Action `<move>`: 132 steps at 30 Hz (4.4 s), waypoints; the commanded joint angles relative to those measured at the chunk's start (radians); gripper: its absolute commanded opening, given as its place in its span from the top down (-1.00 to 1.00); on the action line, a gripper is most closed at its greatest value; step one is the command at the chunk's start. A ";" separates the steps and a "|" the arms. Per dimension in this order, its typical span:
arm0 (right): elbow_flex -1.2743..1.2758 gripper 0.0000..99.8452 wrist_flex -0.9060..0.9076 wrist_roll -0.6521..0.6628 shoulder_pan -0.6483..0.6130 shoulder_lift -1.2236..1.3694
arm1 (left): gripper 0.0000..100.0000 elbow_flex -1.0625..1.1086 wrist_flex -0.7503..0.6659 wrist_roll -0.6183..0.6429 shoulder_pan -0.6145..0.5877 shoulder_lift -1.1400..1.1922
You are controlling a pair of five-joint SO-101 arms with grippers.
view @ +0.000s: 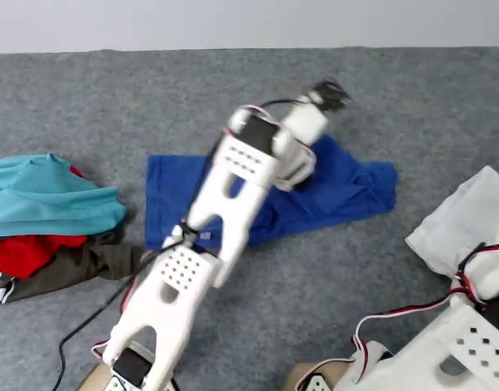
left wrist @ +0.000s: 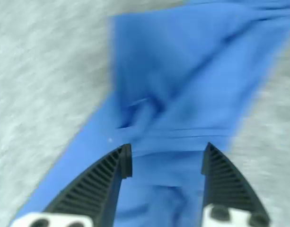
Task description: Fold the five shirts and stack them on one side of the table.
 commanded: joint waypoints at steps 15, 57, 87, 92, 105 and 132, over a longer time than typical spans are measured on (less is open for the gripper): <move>-0.005 0.98 0.010 0.008 -0.004 -0.016 | 0.57 0.110 -0.130 -0.078 0.043 0.017; -0.005 0.98 0.012 0.008 -0.004 -0.016 | 0.64 0.062 -0.333 -0.098 -0.086 0.015; 0.281 0.97 -0.575 -0.115 -0.799 0.561 | 0.99 -0.317 0.029 0.189 -0.631 0.015; 0.279 0.78 -0.638 -0.114 -0.860 0.676 | 0.99 -0.314 0.031 0.198 -0.629 0.017; -0.020 0.67 -0.653 -0.114 -0.880 1.029 | 0.99 -0.312 0.029 0.198 -0.621 0.025; -0.494 0.81 -0.562 -0.107 -0.862 1.351 | 0.99 -0.236 0.028 0.198 -0.626 0.026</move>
